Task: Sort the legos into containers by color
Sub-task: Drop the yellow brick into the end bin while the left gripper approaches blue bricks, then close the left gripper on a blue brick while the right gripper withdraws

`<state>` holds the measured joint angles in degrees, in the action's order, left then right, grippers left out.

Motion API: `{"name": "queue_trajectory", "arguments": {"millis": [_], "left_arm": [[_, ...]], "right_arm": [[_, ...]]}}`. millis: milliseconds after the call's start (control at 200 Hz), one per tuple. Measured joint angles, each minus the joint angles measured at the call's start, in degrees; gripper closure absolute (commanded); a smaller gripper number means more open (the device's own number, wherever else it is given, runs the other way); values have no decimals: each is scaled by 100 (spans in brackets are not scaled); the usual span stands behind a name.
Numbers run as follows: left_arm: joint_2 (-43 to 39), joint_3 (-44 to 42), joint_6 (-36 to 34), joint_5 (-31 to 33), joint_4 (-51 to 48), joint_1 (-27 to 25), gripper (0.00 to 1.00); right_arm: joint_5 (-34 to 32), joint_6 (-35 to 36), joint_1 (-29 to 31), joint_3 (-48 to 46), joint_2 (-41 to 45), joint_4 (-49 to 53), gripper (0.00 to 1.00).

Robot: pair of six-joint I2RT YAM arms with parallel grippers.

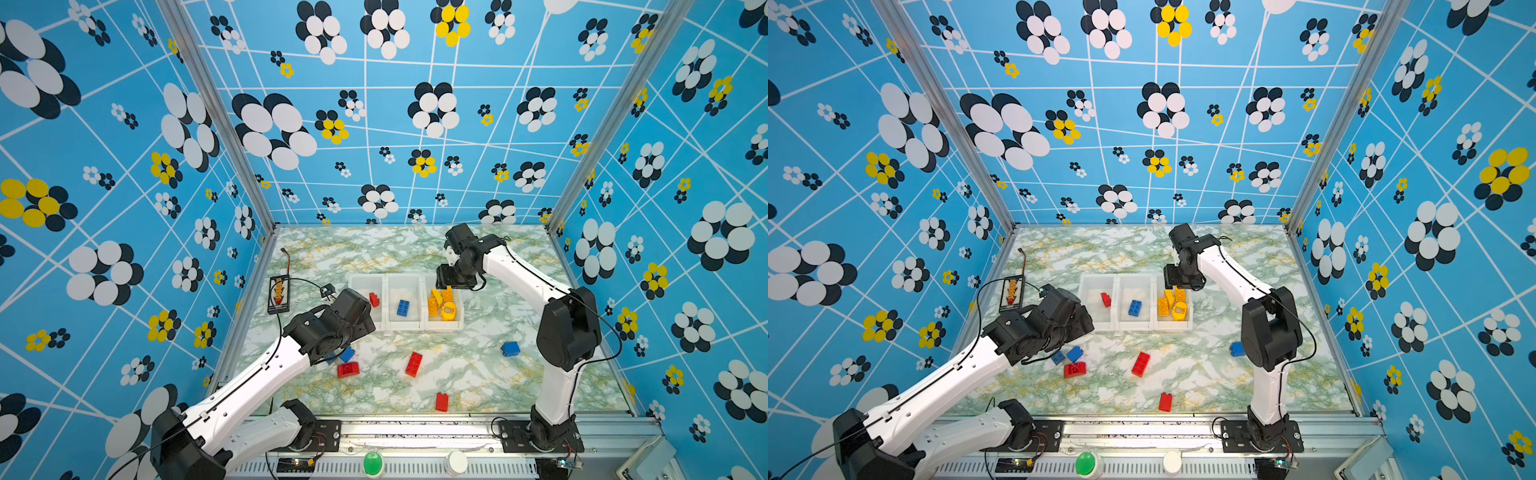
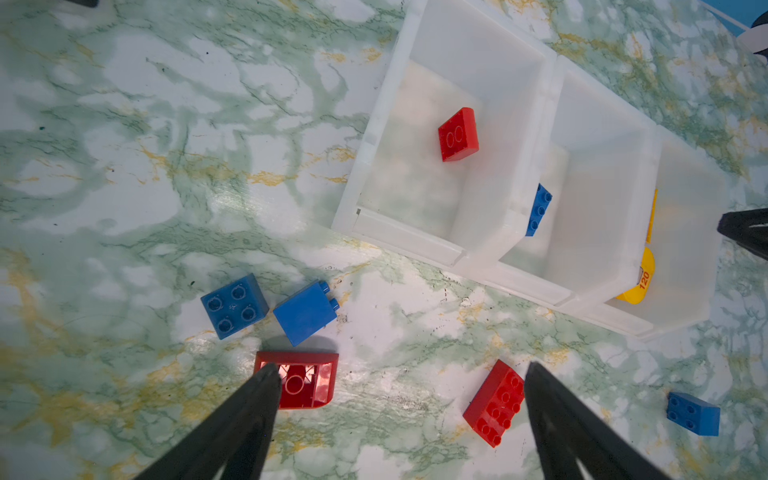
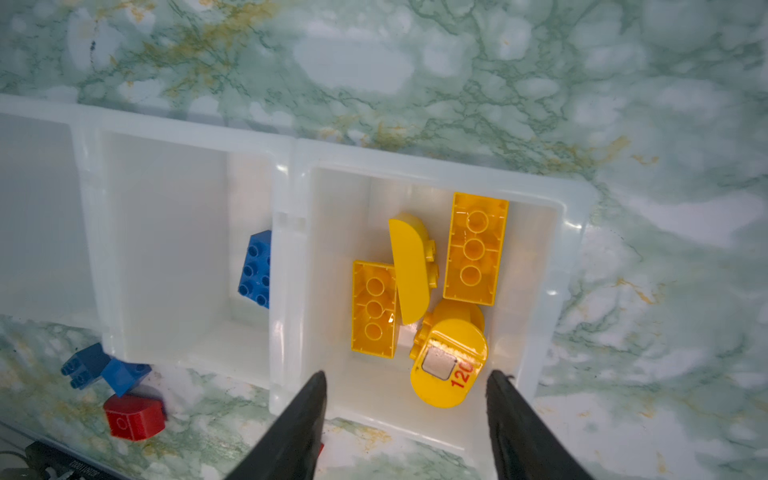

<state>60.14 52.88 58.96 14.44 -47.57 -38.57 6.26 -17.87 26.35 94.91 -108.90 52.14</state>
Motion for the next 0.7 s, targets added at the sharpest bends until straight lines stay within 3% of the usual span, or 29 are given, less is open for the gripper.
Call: {"name": "queue_trajectory", "arguments": {"millis": [430, 700], "left_arm": [[168, -138, 286, 63, -616, 81, 13], [96, -564, 407, 37, -726, 601, 22]], "right_arm": [[2, -94, 0, -896, 820, 44, 33], [0, -120, 0, -1322, 1421, 136, 30]]}}
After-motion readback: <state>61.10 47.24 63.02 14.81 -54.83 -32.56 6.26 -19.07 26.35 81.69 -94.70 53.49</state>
